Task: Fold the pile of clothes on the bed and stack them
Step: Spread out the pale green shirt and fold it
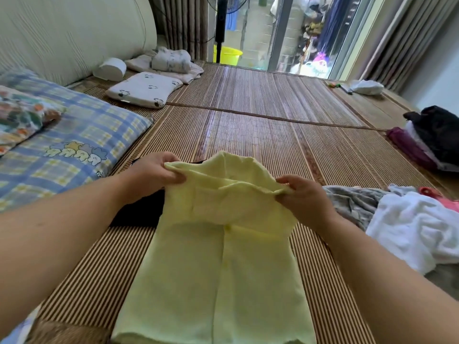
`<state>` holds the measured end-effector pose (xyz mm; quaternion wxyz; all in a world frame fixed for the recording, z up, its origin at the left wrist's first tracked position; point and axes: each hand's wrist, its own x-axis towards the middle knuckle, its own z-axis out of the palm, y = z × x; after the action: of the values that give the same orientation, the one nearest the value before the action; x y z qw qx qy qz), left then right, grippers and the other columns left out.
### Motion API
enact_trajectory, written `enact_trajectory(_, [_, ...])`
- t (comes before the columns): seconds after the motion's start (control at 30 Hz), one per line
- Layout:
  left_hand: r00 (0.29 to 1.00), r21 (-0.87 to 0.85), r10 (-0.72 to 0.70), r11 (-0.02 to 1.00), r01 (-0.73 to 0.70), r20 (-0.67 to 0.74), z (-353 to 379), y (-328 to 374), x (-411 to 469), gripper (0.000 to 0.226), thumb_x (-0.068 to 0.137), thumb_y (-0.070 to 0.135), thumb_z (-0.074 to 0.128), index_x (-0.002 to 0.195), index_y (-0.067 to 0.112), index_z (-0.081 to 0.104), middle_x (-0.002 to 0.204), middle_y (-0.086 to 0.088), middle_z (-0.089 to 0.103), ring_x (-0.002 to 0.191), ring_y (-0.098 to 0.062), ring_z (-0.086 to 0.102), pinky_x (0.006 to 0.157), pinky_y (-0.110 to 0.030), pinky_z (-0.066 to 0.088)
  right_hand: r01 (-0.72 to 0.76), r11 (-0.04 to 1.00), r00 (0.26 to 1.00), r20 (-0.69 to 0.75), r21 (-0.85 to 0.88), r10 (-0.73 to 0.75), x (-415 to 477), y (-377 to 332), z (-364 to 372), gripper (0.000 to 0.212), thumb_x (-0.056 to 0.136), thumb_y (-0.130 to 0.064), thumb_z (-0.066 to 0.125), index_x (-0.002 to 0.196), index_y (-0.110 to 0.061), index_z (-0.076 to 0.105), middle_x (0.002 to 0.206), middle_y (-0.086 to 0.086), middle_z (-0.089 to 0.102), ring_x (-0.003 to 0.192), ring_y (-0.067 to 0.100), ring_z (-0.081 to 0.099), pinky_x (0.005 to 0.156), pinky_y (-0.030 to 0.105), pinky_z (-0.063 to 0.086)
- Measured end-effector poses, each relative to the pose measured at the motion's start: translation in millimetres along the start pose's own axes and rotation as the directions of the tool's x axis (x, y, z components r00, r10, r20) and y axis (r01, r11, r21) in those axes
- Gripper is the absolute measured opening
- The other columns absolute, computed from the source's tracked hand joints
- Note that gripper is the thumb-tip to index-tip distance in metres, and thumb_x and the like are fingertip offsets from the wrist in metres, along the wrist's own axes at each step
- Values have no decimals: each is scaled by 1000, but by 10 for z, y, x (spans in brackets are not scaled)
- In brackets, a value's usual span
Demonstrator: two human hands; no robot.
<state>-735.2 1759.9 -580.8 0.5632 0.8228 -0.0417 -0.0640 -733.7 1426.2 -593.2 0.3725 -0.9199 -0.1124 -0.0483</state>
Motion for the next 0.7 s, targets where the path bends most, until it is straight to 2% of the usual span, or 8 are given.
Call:
enact_trajectory(0.07, [998,109,55,992,-58,28,-1,9,-304,15,72,14,77,68,24,66,66,2,63,66,-12,59,69,-34,47,114,990,992,-39,-86,-118,-378,-52,-31,27,78,-5,72,102,-17,73,74,-23,61,58,-13,56,58,2,39])
enact_trajectory(0.17, [992,170,81,981,-96,92,61,-136,-797,26,72,0,79,68,23,67,75,-5,69,73,-18,62,75,-41,50,232,938,965,-63,-257,-256,-945,-8,-6,23,70,3,74,85,-15,74,74,-9,68,64,2,54,58,14,40])
enact_trajectory(0.23, [987,311,46,946,-93,154,137,-320,-1129,32,72,1,79,67,31,67,83,2,74,86,-8,69,83,-33,54,209,944,978,46,-257,-204,-1298,88,40,20,72,1,73,79,-17,72,81,-10,70,72,7,60,64,17,45])
enact_trajectory(0.37, [937,717,-78,666,-206,342,295,-624,-1551,36,71,8,63,60,43,62,109,22,64,107,2,58,96,-22,45,135,947,941,337,-292,-30,-1753,222,138,19,76,-8,69,74,-27,69,100,-14,70,96,6,63,90,34,50])
enact_trajectory(0.5, [981,742,-64,663,-95,182,429,-593,-1525,35,71,6,57,55,37,60,106,20,58,108,-2,54,98,-23,40,2,954,994,108,-300,31,-1718,38,262,24,83,-10,57,79,-29,71,102,-14,71,93,5,61,101,40,42])
enact_trajectory(0.6, [999,616,-17,787,33,-32,682,-482,-1381,24,76,22,49,86,32,68,126,9,56,118,-11,50,102,-28,37,-13,978,996,84,-208,31,-1639,-288,547,31,90,-26,53,119,-35,61,129,-10,59,118,9,52,107,46,38])
enact_trajectory(0.63, [987,535,-95,831,150,-129,764,-447,-1318,38,77,36,46,110,29,65,137,1,50,122,-16,47,103,-32,36,-65,976,984,150,-206,97,-1623,-391,661,42,90,-41,53,132,-42,48,143,-10,45,135,16,38,112,53,30])
enact_trajectory(0.7, [888,412,-390,787,459,-243,887,-438,-1228,85,76,63,48,149,25,25,156,-13,20,139,-32,28,111,-46,29,-147,931,919,302,-334,254,-1615,-489,894,77,79,-71,50,145,-52,15,160,-8,10,148,29,-1,111,65,9])
